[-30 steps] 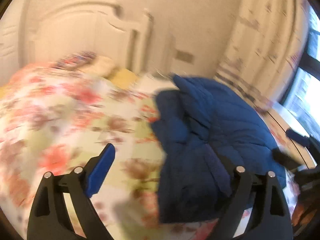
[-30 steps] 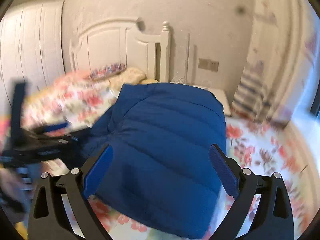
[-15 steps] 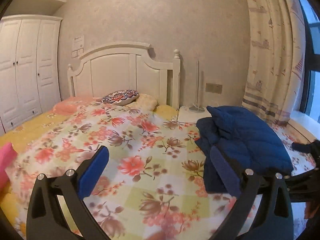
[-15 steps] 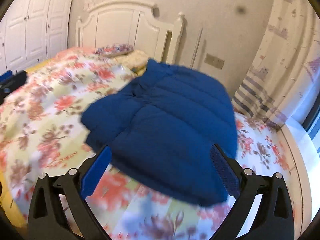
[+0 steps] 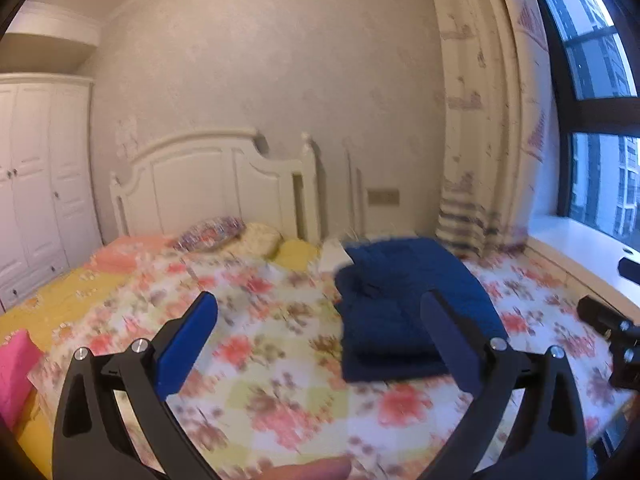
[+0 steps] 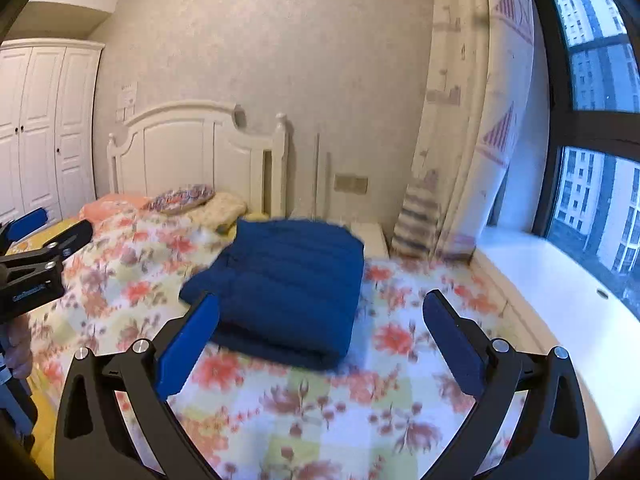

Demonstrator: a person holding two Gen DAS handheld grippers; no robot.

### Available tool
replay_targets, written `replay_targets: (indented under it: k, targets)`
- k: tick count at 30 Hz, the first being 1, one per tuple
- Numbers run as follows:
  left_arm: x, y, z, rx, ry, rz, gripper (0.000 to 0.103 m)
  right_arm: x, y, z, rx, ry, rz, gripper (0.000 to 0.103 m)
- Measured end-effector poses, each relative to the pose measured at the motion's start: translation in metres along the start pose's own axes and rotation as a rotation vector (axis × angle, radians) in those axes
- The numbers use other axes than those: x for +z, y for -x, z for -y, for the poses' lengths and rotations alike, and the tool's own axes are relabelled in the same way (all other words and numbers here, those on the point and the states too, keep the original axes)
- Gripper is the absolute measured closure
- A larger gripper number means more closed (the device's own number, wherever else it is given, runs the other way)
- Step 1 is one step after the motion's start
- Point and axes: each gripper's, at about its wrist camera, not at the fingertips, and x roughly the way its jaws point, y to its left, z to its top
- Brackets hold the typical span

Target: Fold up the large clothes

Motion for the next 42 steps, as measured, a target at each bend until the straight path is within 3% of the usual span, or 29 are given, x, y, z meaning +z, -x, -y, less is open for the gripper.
replay_targets:
  k: [6, 10, 42]
  targets:
    - [-0.031, -0.017, 0.022, -0.029, -0.013, -0.115, 0.002, -0.029, -0.013, -0.006, 0.003, 0.029, -0.086, 0.005]
    - [-0.044, -0.026, 0.028, -0.043, -0.031, -0.150, 0.002, -0.036, -0.020, -0.008, 0.011, 0.013, -0.103, 0.005]
    - [-0.052, -0.024, 0.024, -0.064, -0.041, -0.159, 0.002, -0.042, -0.026, -0.022, 0.038, 0.013, -0.116, 0.005]
